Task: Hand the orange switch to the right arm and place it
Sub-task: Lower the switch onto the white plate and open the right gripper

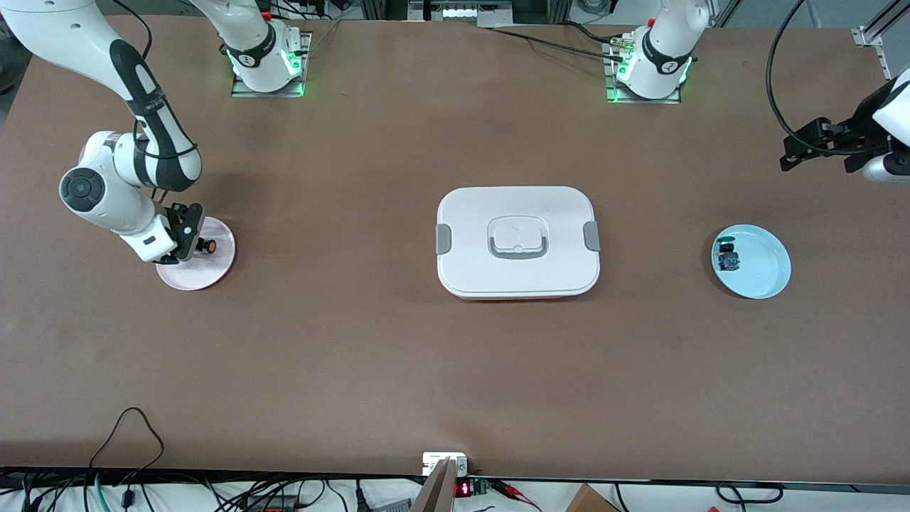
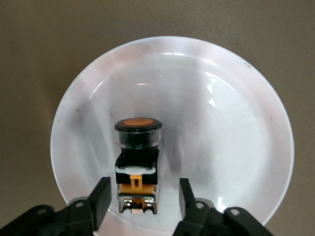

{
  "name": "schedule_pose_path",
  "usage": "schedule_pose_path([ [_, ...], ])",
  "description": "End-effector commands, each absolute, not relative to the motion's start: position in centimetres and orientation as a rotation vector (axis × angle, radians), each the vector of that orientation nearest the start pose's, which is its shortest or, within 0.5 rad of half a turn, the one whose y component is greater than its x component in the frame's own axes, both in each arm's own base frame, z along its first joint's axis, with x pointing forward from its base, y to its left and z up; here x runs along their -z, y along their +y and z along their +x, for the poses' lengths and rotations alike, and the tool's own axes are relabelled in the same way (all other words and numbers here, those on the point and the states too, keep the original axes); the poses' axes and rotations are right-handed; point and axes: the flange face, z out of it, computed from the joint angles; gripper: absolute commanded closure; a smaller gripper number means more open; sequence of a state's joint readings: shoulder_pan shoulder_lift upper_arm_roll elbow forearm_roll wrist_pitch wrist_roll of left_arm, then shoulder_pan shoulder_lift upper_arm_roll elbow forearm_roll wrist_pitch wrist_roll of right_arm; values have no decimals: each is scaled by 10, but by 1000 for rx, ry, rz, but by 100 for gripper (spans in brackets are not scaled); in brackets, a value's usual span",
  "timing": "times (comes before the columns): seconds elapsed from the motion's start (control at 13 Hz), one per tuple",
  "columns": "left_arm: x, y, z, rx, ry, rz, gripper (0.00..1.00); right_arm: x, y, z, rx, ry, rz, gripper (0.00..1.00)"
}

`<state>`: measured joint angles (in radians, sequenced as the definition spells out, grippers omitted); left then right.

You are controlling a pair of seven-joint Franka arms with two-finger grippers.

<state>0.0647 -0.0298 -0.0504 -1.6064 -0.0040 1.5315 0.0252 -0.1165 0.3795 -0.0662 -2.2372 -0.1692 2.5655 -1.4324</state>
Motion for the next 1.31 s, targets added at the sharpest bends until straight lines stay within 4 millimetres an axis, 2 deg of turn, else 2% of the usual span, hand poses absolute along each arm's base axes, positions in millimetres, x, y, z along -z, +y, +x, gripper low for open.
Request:
schedule_pose_path([
  [0.0, -630, 0, 543, -68, 15, -3153, 0, -224, -100, 534, -151, -2037, -2465, 0],
  [0.15, -632, -6, 544, -61, 32, -3152, 0, -252, -98, 546, -58, -1937, -2527, 0],
  [0.38, -631, -3, 543, -87, 21, -3154, 0, -297, -96, 568, 60, -1774, -2587, 0],
  [0.69, -630, -2, 544, -89, 20, -3154, 0, -355, -87, 583, 70, -1079, -2812, 0],
  [0.85, -630, -2, 544, -89, 20, -3154, 0, -379, -67, 586, 19, -720, -2903, 0],
  [1.0, -630, -2, 544, -89, 20, -3154, 0, -391, -54, 585, -79, -335, -2958, 0],
  [1.23, -630, -1, 544, -89, 18, -3154, 0, -433, -21, 583, -249, -73, -2979, 0],
])
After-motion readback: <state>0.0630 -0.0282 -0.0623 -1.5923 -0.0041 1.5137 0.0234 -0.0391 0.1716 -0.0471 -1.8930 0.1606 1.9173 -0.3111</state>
